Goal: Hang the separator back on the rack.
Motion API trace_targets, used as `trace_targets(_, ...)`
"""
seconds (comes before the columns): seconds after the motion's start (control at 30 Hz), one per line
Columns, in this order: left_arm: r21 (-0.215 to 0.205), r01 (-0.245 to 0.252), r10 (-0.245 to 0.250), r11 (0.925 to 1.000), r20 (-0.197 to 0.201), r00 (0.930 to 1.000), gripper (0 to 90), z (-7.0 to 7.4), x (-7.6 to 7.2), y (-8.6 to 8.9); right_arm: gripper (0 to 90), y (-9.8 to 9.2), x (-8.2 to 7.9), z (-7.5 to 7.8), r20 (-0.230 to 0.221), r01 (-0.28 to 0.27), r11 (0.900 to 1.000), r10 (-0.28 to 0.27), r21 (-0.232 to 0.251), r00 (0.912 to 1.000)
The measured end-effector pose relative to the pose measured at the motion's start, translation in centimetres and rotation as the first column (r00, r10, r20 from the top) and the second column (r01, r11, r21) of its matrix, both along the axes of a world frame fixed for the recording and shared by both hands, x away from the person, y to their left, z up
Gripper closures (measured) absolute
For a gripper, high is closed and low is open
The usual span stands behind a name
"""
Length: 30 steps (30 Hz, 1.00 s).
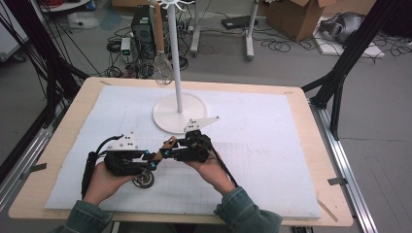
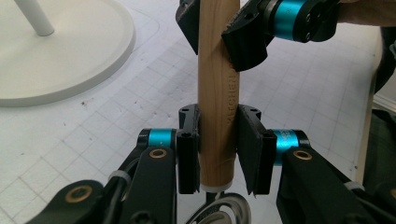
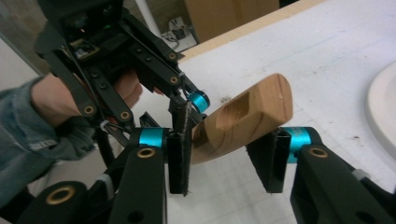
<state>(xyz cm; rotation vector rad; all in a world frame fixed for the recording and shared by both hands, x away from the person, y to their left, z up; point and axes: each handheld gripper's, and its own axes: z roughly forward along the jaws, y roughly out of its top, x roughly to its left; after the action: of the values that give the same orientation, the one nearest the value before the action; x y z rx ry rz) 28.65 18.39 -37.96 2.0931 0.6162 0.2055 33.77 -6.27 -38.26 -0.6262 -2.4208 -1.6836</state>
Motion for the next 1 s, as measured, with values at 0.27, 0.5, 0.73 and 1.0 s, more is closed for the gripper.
trace_targets(0.27,-0.03,0.036,-0.037,0.9989,-0.009,0.9993,69.8,0.4,-0.1,0.1,70.1,-0.3,0.0,0.5,-0.048,-0.034,0.998,0.037,0.057,0.9982)
trace_targets(0.5,-0.067,0.078,-0.081,0.9947,-0.049,0.9955,64.5,0.5,0.1,0.5,73.0,-0.2,-0.4,1.4,-0.017,-0.092,0.994,0.093,0.06,0.9955)
trace_targets(0.73,-0.068,0.105,-0.111,0.9921,-0.079,0.9907,60.3,-0.1,0.4,0.5,73.8,0.0,-0.6,2.6,0.037,-0.113,0.993,0.112,0.03,0.9931)
trace_targets(1.0,-0.066,0.131,-0.137,0.9891,-0.088,0.9866,68.6,-0.6,0.7,-0.4,74.2,0.2,-0.7,3.4,0.065,-0.128,0.992,0.127,0.009,0.9898)
